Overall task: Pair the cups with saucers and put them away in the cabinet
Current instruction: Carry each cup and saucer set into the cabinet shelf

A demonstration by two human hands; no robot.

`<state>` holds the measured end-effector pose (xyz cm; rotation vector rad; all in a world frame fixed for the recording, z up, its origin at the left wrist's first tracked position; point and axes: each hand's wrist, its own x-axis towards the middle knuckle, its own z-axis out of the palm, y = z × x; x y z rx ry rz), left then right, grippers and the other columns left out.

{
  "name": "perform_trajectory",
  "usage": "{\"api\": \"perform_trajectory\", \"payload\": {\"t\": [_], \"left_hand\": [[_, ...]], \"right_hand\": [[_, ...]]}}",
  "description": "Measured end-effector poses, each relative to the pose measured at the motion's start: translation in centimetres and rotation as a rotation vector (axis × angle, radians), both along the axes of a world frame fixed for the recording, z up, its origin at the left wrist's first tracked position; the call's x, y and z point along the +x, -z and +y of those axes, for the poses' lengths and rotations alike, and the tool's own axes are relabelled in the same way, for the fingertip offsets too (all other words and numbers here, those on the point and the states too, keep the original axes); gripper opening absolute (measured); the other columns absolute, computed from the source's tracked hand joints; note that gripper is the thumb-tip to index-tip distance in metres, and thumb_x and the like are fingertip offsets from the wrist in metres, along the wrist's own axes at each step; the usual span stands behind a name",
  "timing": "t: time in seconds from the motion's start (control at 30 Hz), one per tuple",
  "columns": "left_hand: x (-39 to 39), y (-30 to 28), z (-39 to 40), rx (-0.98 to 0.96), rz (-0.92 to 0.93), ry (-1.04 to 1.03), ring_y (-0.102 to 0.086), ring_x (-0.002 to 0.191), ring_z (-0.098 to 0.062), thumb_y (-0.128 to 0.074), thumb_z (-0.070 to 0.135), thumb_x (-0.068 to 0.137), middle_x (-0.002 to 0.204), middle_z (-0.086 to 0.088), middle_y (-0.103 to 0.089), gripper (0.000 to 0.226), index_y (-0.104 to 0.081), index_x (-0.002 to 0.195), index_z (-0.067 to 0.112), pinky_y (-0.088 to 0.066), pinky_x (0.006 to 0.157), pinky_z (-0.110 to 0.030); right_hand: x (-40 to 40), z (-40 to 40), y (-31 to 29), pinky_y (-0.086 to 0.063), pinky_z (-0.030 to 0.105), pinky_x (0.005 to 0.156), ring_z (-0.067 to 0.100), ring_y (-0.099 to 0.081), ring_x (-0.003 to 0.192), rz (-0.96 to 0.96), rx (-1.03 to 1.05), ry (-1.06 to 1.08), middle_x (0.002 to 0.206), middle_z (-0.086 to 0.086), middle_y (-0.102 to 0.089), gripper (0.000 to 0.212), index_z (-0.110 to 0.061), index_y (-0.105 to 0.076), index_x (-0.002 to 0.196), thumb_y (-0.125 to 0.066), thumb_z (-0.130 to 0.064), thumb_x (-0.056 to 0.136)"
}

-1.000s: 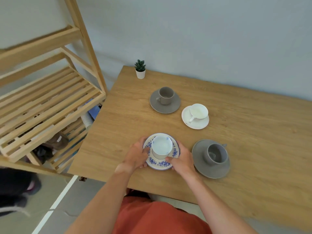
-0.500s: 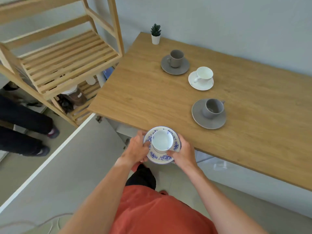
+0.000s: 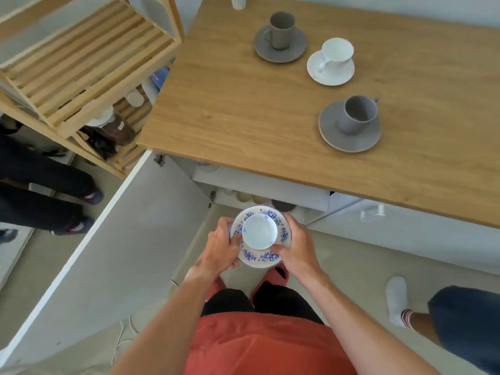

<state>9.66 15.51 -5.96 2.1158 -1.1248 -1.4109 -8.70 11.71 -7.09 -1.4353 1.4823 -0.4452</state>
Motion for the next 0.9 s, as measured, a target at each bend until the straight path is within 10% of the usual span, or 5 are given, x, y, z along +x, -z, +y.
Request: {"api": "perform_trajectory", "payload": {"t": [0.17,0.9], "left_hand": [[0.9,4.4,1.0,0.066,0.003,0.030,-0.061,0.044,-0.016,-0.043,0.018,0.101,0.079,-0.014,-0.065,0.021,-0.039,0.122,0.017,-0.046,0.040,-0.017],[6.2,26.8,-17.8,-0.028,-0.007,-0.005,-0.066,0.041,-0.017,-0.047,0.010,0.098,0.107,-0.022,-0.062,0.029,-0.040,0.125,0.017,-0.053,0.041,-0.024]], "right_hand": [[1.2,1.8,4.3,-0.050,0.020,0.083,0.004,-0.061,0.099,0.070,0.078,0.044,0.110,-0.014,-0.066,0.067,-0.030,-0.057,0.123,-0.084,-0.006,0.067],[6.5,-15.8,25.5,-0.058,0.044,0.090,0.022,-0.060,0.110,0.148,0.032,0.140,0.118,-0.001,-0.064,0.065,-0.018,-0.057,0.130,-0.078,0.001,0.071]]}}
